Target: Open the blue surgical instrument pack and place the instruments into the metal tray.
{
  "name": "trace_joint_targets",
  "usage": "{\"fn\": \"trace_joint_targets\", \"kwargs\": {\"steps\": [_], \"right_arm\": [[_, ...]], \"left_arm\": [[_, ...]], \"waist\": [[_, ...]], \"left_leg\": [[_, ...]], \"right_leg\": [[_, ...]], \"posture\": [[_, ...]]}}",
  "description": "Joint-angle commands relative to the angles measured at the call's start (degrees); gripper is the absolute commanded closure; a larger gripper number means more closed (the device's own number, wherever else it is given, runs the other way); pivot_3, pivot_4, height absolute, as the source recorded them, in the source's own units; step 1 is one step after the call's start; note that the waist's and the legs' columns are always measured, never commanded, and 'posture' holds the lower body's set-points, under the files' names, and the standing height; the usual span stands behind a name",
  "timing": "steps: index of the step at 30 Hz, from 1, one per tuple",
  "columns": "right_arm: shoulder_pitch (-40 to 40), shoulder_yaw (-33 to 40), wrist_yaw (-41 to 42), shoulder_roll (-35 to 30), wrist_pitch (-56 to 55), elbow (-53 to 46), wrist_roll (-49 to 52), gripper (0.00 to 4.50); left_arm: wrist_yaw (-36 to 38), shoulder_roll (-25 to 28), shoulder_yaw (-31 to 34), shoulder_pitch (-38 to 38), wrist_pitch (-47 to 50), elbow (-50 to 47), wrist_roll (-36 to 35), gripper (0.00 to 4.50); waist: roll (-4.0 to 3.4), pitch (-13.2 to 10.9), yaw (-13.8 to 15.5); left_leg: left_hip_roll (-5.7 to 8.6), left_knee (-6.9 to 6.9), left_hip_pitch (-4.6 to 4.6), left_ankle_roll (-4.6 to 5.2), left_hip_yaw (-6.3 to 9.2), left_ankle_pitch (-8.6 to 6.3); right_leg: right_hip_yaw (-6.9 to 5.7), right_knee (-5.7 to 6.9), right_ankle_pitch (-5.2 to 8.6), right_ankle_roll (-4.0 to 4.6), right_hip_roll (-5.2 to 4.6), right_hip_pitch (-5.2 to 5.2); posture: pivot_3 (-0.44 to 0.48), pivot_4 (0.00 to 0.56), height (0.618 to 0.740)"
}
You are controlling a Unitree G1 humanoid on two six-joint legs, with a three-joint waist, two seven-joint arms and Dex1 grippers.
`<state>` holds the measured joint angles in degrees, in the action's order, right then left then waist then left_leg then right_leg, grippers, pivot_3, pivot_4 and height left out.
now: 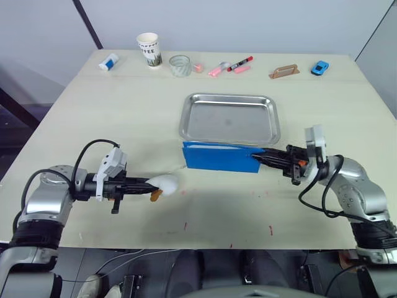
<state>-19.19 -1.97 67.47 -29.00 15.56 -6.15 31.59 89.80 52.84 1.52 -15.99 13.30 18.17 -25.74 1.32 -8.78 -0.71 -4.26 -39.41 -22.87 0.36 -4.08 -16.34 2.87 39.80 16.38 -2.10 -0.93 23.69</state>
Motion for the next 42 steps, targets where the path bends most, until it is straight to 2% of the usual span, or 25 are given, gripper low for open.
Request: {"fn": "trace_joint_targets", "kwargs": {"steps": [1,4,6,7,11,13,15,19,25,30,35,42], "right_arm": [[1.44,-2.22,1.57,0.53,-6.70,-0.20,-3.96,4.50],[2.88,-3.31,2.35,-0.06,-9.29,1.29,-6.21,4.50],[3.27,-3.32,2.52,-0.27,-10.50,2.29,-6.85,4.50],[3.32,-3.22,2.45,-0.24,-10.94,2.61,-6.99,4.50],[3.26,-3.06,2.22,-0.34,-11.57,3.21,-7.19,4.50],[3.42,-2.78,2.21,-0.73,-11.61,3.20,-7.05,4.50],[3.62,-2.31,2.23,-1.24,-11.60,3.11,-6.85,4.50],[4.01,-1.56,2.28,-2.34,-11.12,2.55,-6.01,4.50],[3.93,-1.25,1.96,-2.98,-10.62,2.58,-5.10,4.50],[2.92,-0.88,2.11,-3.48,-9.79,3.00,-4.60,4.50],[2.37,-0.66,2.52,-3.64,-9.54,3.42,-4.55,4.50],[2.33,-0.84,2.13,-3.41,-9.74,3.40,-4.94,4.50]], "left_arm": [[2.70,1.38,-0.34,-0.50,0.59,-1.67,-0.74,4.46],[1.14,1.10,-0.42,-1.43,0.74,-0.83,0.79,4.46],[2.06,2.04,-0.97,-1.72,2.17,-1.09,0.60,3.66],[2.53,2.79,-1.29,-1.60,3.15,-1.60,-0.10,3.39],[2.70,4.92,-1.75,-1.92,5.54,-2.55,-3.05,1.64],[2.70,6.89,-1.99,-2.73,7.84,-2.82,-5.77,0.59],[2.70,8.77,-2.49,-3.77,8.93,-2.49,-7.66,0.05],[2.70,8.88,-2.69,-6.73,8.69,-1.16,-8.49,0.05],[0.07,-0.56,-1.24,-11.77,3.58,-0.23,-6.14,0.05],[-0.76,-5.97,-2.44,-15.61,-1.49,4.67,-1.48,0.05],[0.43,-9.60,-3.28,-19.00,-5.45,9.77,1.83,0.05],[2.36,-12.82,-4.84,-20.10,-5.22,10.38,3.08,0.05]], "waist": [[0.00,0.00,0.00],[0.00,0.00,0.03],[0.00,0.00,0.03],[0.00,0.00,0.03],[0.00,0.00,-0.01],[0.00,0.00,-0.01],[0.01,-0.01,0.01],[0.01,-0.02,0.33],[0.01,-0.02,0.51],[0.01,-0.02,0.17],[0.01,-0.02,0.10],[0.01,-0.02,0.01]], "left_leg": [[0.00,0.00,0.00,0.00,0.00,0.00],[0.00,0.00,0.00,0.00,0.00,0.00],[0.00,0.00,0.00,0.00,-0.02,0.00],[0.00,-0.01,0.01,0.00,-0.02,0.00],[-0.01,0.00,0.03,0.00,0.00,0.00],[-0.01,0.00,0.02,0.00,-0.01,0.00],[-0.01,0.00,0.02,0.00,-0.01,0.00],[0.00,0.00,0.02,0.00,0.00,0.00],[0.01,-0.03,0.02,0.00,-0.02,0.00],[0.00,-0.03,0.01,-0.01,0.00,0.01],[0.02,-0.04,0.01,-0.01,-0.01,0.01],[0.01,-0.04,-0.01,-0.01,0.00,0.01]], "right_leg": [[0.00,-0.01,0.00,0.00,0.00,0.00],[0.00,0.00,0.00,0.00,0.00,0.00],[0.01,0.01,0.00,0.00,0.00,0.00],[0.01,0.02,0.00,0.00,0.00,0.00],[0.01,0.03,0.01,0.01,0.02,0.00],[0.01,0.02,0.01,0.01,0.01,0.00],[0.00,0.02,0.01,0.01,0.01,0.00],[-0.03,0.03,0.01,0.01,-0.01,-0.01],[-0.02,0.03,0.00,0.01,-0.01,-0.02],[0.00,0.02,0.00,0.01,0.04,-0.02],[0.02,0.00,-0.01,0.00,0.03,-0.02],[0.04,0.01,-0.01,0.00,0.03,-0.02]], "posture": [[0.000,0.150,0.718],[0.000,0.150,0.718],[0.000,0.150,0.718],[0.000,0.150,0.718],[0.000,0.150,0.718],[0.000,0.150,0.718],[0.000,0.150,0.718],[0.000,0.150,0.718],[0.000,0.150,0.718],[0.000,0.150,0.718],[0.000,0.150,0.718],[0.000,0.150,0.718]]}}
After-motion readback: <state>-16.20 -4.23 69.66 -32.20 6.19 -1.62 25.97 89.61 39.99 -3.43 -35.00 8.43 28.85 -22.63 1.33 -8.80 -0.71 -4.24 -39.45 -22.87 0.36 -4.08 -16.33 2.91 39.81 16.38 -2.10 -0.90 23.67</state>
